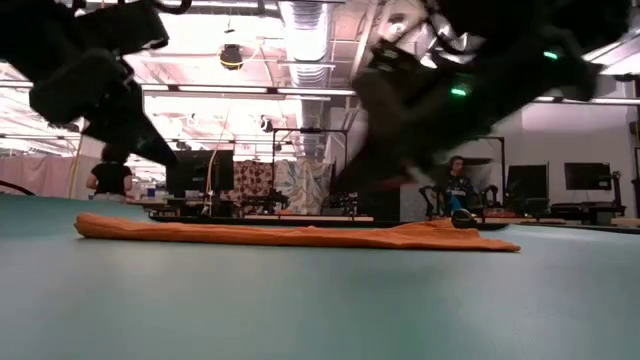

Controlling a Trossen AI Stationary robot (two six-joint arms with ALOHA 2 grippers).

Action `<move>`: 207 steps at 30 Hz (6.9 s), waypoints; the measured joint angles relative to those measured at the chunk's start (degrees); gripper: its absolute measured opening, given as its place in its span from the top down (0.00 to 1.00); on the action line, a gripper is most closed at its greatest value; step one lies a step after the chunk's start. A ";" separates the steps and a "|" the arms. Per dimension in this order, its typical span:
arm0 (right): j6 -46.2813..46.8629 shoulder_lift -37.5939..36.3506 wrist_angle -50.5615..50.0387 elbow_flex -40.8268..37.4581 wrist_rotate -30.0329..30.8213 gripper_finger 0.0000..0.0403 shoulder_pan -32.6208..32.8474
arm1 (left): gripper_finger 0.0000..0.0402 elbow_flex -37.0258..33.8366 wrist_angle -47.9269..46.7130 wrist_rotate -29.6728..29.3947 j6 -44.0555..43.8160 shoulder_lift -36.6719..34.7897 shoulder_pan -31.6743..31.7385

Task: Roll towel into tight, uniform cylinder
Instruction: Roll the orange table napkin

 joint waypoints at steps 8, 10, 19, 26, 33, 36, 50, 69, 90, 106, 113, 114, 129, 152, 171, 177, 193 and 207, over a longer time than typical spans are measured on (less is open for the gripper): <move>-11.08 10.30 -0.54 12.50 -0.18 0.99 -3.47 | 1.00 2.58 -14.43 -2.95 -7.28 -2.54 -2.15; -11.56 11.15 -1.02 13.10 -0.19 0.99 -4.23 | 1.00 2.58 -16.66 -3.43 -9.39 -2.62 -2.72; -9.12 11.06 -5.43 13.14 -7.98 0.99 -5.54 | 1.00 2.58 -19.88 -3.52 -12.27 -2.62 -4.31; -5.02 10.97 -12.66 13.21 -7.92 0.99 -3.91 | 1.00 2.58 -19.76 -3.59 -12.26 -2.60 -4.39; 2.87 10.69 -19.31 13.36 -6.73 0.99 1.64 | 1.00 2.58 -17.15 -3.47 -12.01 -2.60 -4.43; 7.29 10.69 -22.11 13.36 -6.71 0.99 4.90 | 1.00 2.56 -12.09 -3.24 -7.95 -2.60 -4.44; 39.17 9.79 -41.58 13.13 4.52 0.99 20.01 | 1.00 2.56 3.68 -2.88 5.04 -1.09 -2.45; 70.63 -0.87 -74.71 12.98 14.22 0.99 23.65 | 1.00 2.48 20.57 5.20 23.86 15.24 5.84; 51.84 -0.13 -79.40 12.60 5.13 0.99 -5.12 | 1.00 2.47 21.03 13.44 25.24 14.99 7.86; 37.06 -0.15 -74.45 12.62 2.58 0.99 -17.79 | 1.00 2.47 21.03 13.44 19.59 14.99 3.05; 34.97 -0.15 -72.91 12.62 4.87 0.99 -18.62 | 1.00 2.47 21.13 13.31 19.66 12.74 1.21; 34.88 -0.15 -72.83 12.62 7.09 0.99 -17.84 | 1.00 2.47 21.17 13.18 19.85 11.90 1.05; 40.65 0.84 -72.80 6.70 0.09 0.99 -12.80 | 1.00 2.49 20.05 10.32 25.14 0.28 0.07; -7.11 0.87 -23.27 3.35 -8.85 0.99 -26.83 | 1.00 2.49 19.80 10.12 25.24 -1.12 0.07; -16.85 -6.58 -12.12 3.94 -7.97 0.99 -9.84 | 1.00 2.52 20.80 6.38 29.62 -1.09 1.71; -6.83 -0.83 -9.22 3.98 -6.27 0.99 2.97 | 1.00 2.52 20.82 8.61 31.75 -1.09 3.16; 19.84 3.81 -26.54 5.36 -1.53 0.99 15.49 | 1.00 2.52 20.95 16.15 23.53 -0.92 3.93; 30.01 2.02 -50.48 5.04 4.90 0.99 18.67 | 1.00 -7.02 42.93 20.15 28.46 -0.81 3.73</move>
